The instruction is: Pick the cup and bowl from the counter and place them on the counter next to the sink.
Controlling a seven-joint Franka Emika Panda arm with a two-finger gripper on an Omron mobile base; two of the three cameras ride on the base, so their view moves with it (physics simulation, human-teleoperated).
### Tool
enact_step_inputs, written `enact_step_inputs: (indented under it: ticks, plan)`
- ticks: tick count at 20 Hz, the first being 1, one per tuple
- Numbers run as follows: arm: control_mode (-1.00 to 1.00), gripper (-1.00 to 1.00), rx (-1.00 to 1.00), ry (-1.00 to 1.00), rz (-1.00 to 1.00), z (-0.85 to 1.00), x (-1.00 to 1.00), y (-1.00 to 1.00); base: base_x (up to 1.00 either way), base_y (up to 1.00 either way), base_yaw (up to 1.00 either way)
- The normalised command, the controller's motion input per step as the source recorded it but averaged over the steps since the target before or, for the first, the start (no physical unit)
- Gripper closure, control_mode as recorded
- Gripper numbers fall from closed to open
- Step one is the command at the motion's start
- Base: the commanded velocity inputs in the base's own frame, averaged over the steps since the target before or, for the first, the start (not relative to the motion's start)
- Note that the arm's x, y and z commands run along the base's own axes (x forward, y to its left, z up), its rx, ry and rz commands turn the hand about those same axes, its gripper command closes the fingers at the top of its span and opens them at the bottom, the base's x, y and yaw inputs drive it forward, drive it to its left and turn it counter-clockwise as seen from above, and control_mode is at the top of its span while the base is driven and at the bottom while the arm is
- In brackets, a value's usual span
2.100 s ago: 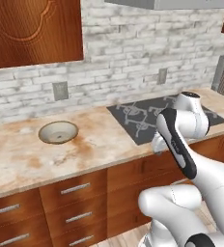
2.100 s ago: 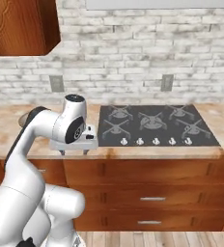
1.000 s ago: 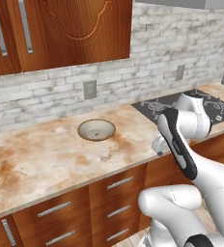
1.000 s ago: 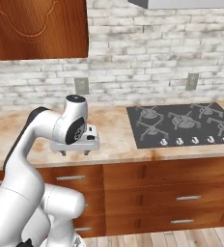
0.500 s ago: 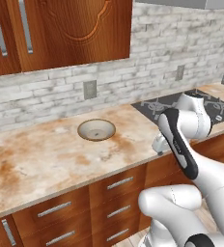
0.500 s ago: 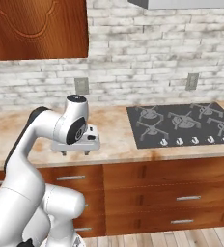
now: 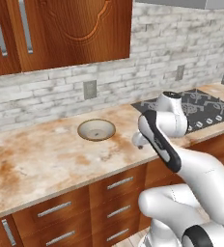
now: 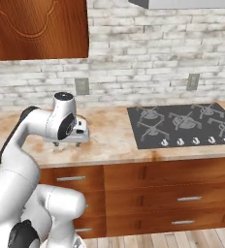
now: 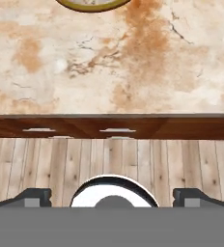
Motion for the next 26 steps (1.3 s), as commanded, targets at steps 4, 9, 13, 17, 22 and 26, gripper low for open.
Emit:
enact_step_inputs:
  ticks: [4,9,13,17,22,26]
  plan:
    - [-1.0,-1.0,0.0,0.0,-0.18,0.0,0.97,0.02,0.0,0.0,0.0]
    - [-1.0,-1.0,0.0,0.02,-0.25,0.07,0.94,0.05,0.0,0.0,0.0]
    - [-1.0,-1.0,0.05,0.13,-0.17,0.09,0.58,0.0,0.0,0.0,0.0]
    - [-1.0,-1.0,0.15,0.08,-0.13,-0.14,0.54,-0.19,0.0,0.0,0.0]
    - [-1.0,-1.0,0.39,0.04,-0.11,-0.2,0.08,-0.06,0.0,0.0,0.0]
    - [-1.0,-1.0,0.3,0.04,-0.17,-0.2,0.13,0.08,0.0,0.0,0.0]
